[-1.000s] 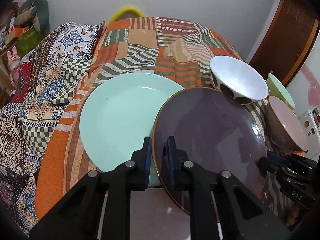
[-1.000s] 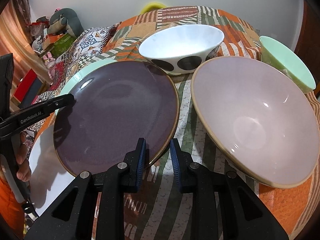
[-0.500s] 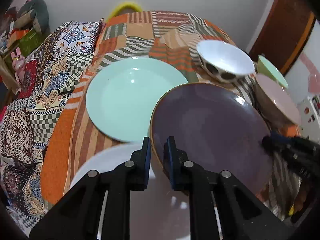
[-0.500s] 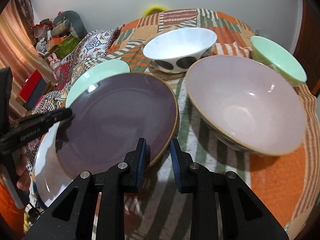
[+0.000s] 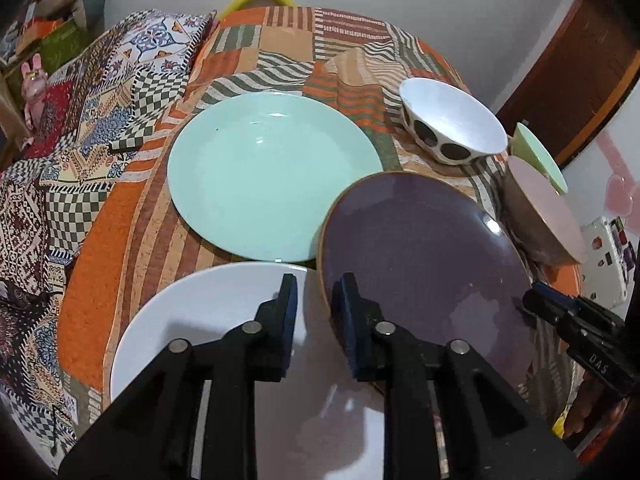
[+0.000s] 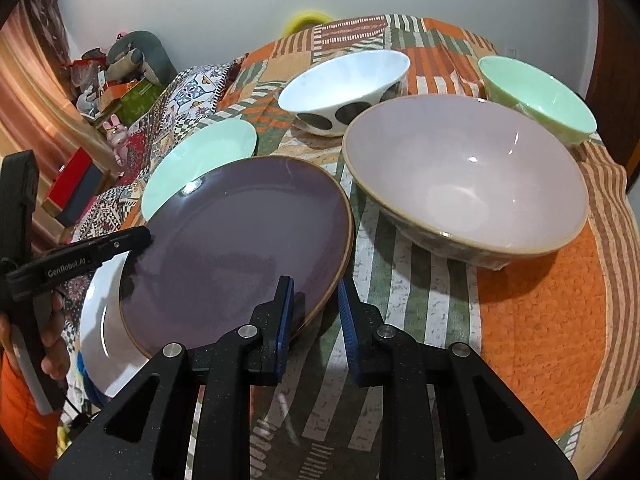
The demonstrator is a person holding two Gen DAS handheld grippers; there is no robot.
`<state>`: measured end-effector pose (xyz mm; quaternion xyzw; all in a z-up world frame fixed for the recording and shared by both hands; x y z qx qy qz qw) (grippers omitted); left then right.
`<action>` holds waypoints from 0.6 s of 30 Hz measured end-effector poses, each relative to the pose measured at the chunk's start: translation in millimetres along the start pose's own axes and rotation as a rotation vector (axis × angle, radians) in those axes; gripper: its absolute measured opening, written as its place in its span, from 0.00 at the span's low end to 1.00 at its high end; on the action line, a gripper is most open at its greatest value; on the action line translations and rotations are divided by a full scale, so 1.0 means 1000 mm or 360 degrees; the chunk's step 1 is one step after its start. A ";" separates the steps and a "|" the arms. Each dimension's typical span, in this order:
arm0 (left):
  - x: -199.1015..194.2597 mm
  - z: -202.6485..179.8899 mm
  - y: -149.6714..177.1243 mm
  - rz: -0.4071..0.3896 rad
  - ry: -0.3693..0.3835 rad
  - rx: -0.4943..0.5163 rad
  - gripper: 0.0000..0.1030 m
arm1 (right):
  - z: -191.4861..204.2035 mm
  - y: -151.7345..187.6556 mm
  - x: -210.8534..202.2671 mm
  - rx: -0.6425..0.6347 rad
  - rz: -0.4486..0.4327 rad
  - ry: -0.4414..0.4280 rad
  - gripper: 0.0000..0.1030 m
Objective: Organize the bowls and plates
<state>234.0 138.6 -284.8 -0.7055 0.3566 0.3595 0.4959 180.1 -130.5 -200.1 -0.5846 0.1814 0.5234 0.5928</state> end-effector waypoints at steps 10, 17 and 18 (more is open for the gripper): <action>0.026 -0.006 -0.017 0.0058 0.0083 0.0070 0.21 | -0.007 -0.003 0.020 0.0064 0.0069 -0.0029 0.23; 0.019 -0.014 -0.016 0.0009 0.0012 0.0132 0.21 | -0.004 -0.001 0.018 0.0049 0.0041 -0.0031 0.22; 0.012 -0.016 -0.015 -0.0028 -0.0018 0.0160 0.21 | -0.004 -0.002 0.016 0.0056 0.0036 -0.0036 0.21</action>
Point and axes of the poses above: each gripper's, at about its wrist camera, not at the fingertips, and x roughly the way its jaws point, z to its left, y to its underside, the point moved 5 cm from there along x, roughly the way its jaws point, and after that the axes turned 2 degrees about z, right-handed, at the moved point
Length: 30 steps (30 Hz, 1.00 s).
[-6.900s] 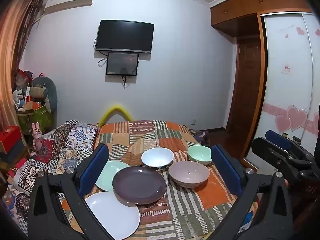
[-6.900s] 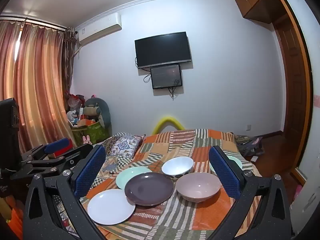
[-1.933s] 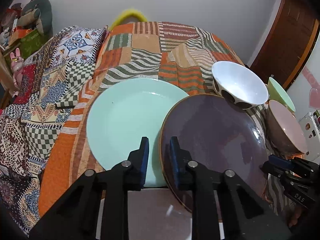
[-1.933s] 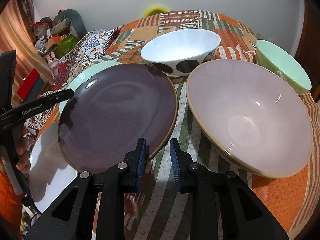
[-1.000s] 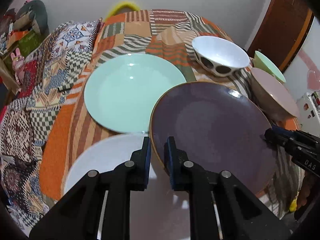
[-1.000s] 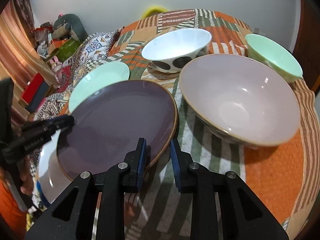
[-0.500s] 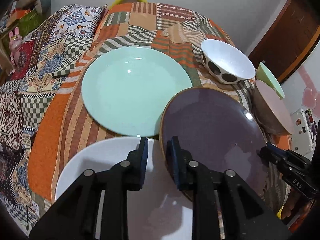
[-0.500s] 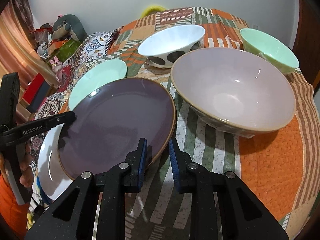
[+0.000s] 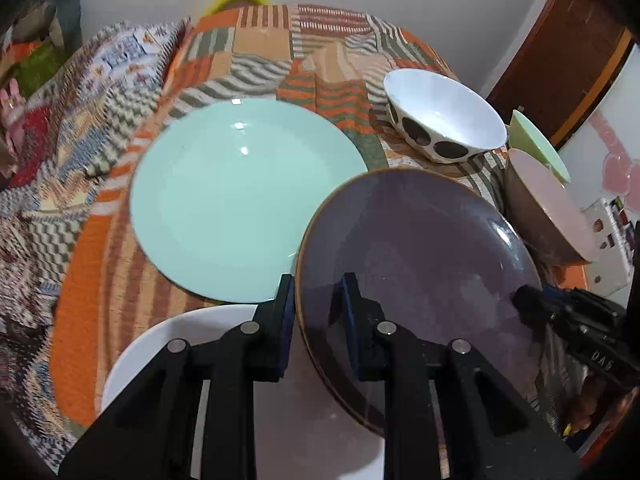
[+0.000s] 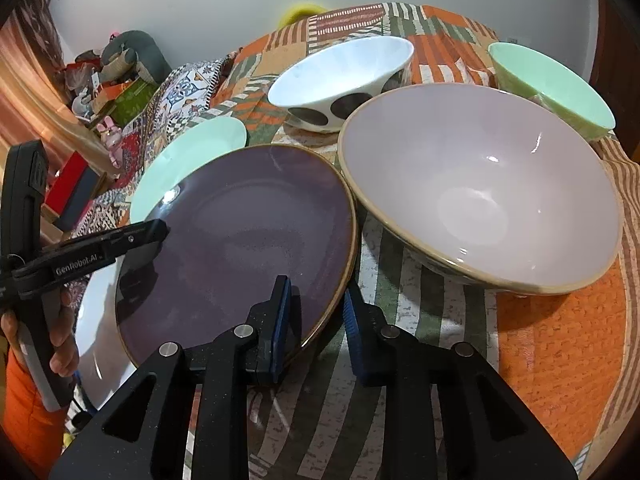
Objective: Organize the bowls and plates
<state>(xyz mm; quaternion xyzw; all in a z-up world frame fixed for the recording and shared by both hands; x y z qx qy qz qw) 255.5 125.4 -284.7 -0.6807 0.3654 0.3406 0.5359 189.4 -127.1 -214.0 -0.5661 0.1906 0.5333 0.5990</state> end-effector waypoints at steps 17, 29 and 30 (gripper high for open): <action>-0.043 -0.017 0.002 -0.0119 -0.0150 0.0094 0.28 | -0.001 0.011 -0.012 0.0029 0.0027 -0.0077 0.20; 0.011 0.003 -0.010 0.0025 -0.0046 -0.0006 0.42 | -0.001 0.006 -0.009 -0.0010 0.0011 -0.0015 0.23; 0.016 0.005 -0.012 0.0041 -0.0032 -0.0023 0.42 | -0.001 0.006 -0.009 -0.0012 0.0003 -0.0007 0.23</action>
Point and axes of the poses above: each gripper's, at about its wrist camera, not at the fingertips, and x roughly the way its jaws point, z to its left, y to its underside, the point moved 5 cm from there along x, roughly the way its jaws point, and after that the axes turned 2 degrees about z, right-handed, at the moved point
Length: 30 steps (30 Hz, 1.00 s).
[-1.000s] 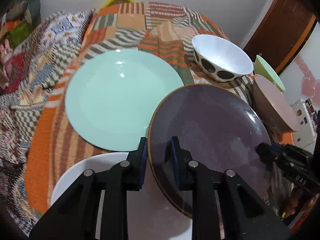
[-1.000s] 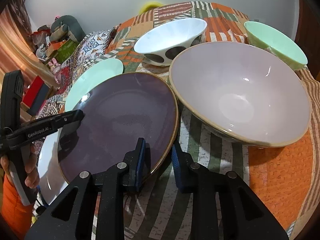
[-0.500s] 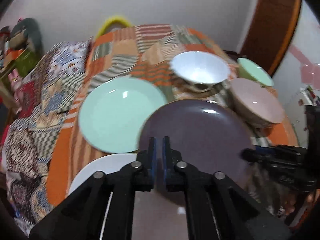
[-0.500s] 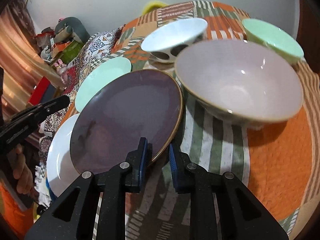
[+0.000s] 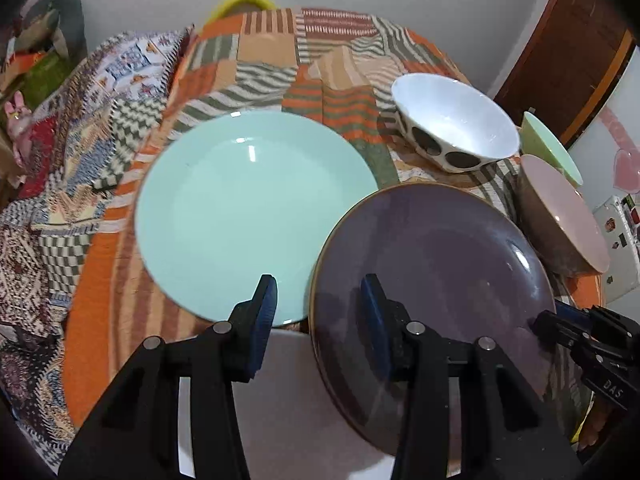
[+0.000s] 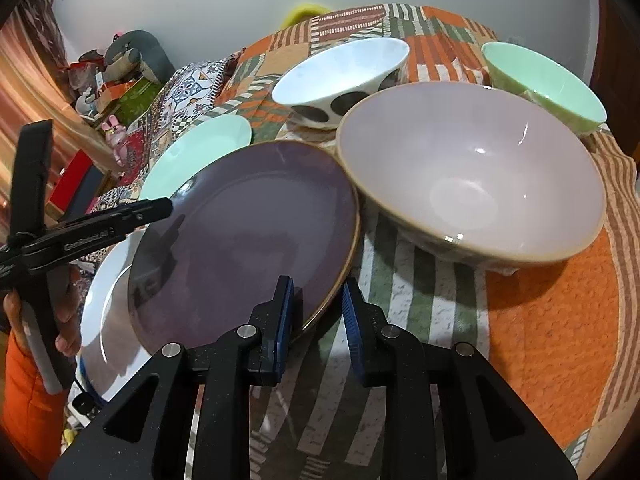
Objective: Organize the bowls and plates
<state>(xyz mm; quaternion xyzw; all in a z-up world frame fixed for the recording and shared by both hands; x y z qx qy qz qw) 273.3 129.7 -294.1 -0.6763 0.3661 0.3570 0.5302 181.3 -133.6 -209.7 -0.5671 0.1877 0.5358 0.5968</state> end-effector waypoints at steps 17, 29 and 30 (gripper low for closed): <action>-0.003 -0.010 0.009 0.0033 0.0166 0.0020 0.29 | 0.001 -0.001 0.003 -0.0006 -0.0024 0.0046 0.23; -0.057 -0.033 0.042 -0.0075 0.0123 0.0070 0.27 | 0.001 0.003 -0.028 -0.0012 -0.0106 0.0038 0.21; -0.062 -0.036 0.044 -0.0085 0.0115 0.0084 0.27 | 0.002 0.004 -0.032 -0.0017 -0.0114 0.0045 0.21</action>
Point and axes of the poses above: each gripper's, at about its wrist camera, not at the fingertips, and x roughly the way its jaws point, z to its left, y to its underside, the point moved 5 cm from there along x, roughly the way its jaws point, and after that the axes turned 2 degrees about z, right-handed, at the moved point
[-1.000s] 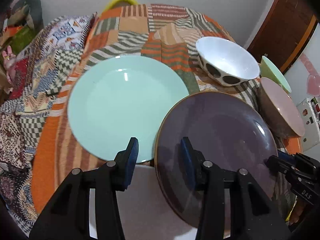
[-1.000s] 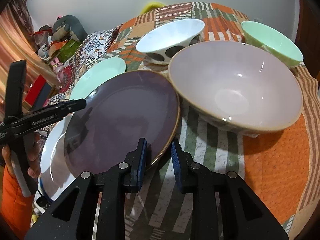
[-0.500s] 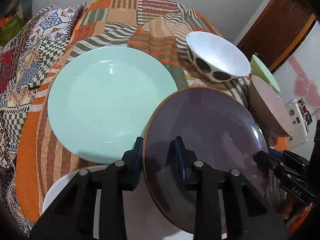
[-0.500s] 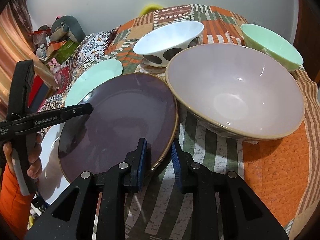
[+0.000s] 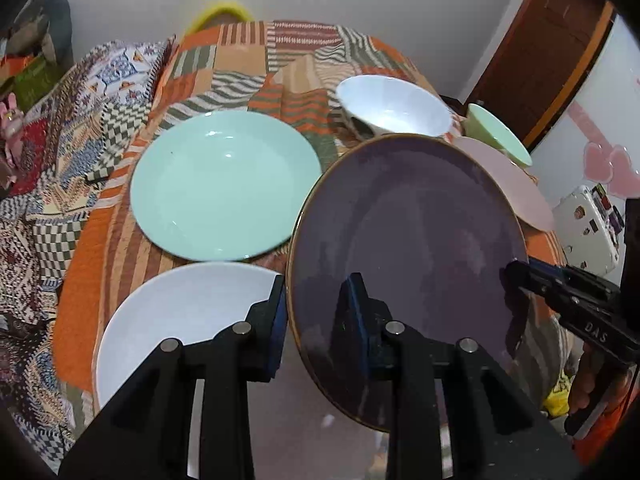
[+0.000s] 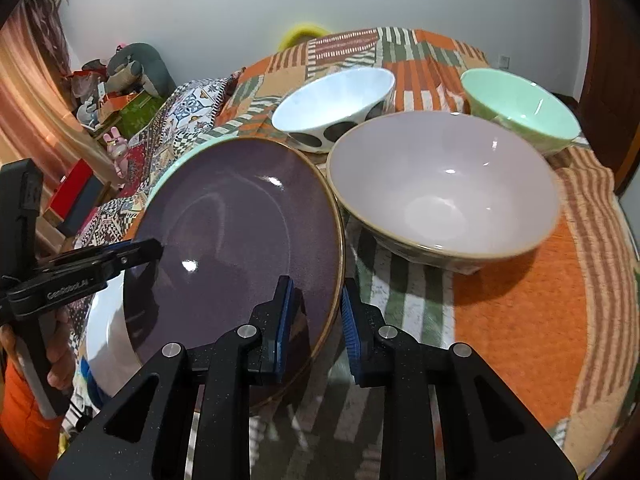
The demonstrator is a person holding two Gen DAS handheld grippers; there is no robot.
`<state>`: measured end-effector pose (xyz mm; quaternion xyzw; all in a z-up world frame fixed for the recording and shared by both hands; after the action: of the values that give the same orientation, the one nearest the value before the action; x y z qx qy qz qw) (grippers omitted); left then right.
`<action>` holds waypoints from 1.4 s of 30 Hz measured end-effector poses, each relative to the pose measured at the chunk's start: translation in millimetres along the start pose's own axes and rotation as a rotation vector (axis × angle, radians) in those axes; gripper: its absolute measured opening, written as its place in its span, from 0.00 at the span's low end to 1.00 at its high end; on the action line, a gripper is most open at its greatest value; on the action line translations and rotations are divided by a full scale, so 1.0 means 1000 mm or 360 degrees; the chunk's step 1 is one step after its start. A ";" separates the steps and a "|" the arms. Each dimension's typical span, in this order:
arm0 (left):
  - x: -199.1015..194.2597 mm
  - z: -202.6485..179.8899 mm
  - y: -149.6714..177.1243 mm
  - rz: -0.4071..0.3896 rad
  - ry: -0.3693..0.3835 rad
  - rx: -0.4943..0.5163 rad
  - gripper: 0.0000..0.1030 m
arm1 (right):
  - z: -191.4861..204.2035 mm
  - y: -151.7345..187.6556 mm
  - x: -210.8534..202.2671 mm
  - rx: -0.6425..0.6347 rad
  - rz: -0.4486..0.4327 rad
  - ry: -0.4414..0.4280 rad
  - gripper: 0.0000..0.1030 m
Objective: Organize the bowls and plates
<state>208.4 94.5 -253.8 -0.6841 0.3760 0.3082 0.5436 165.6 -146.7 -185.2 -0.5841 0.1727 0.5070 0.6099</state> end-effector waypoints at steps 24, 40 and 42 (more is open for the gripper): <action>0.002 -0.100 0.066 0.0144 0.0075 0.0169 0.28 | -0.061 0.052 -0.046 0.0133 0.0001 0.0121 0.21; 0.030 -0.092 0.062 0.0182 0.0073 0.0131 0.30 | -0.063 0.055 -0.021 0.0073 0.0042 0.0187 0.29; 0.029 -0.092 0.062 0.0189 0.0083 0.0128 0.31 | -0.062 0.056 -0.019 0.0043 0.0050 0.0195 0.31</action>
<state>172.5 -8.8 -289.6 -0.6460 0.4421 0.3067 0.5415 135.5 -221.1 -215.9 -0.6031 0.2254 0.4774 0.5979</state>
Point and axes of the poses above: each gripper's, at about its wrist camera, not at the fingertips, and x roughly the way its jaws point, z to its left, y to its underside, the point moved 5 cm from there along x, roughly the way its jaws point, and after that the axes turned 2 degrees about z, right-handed, at the moved point
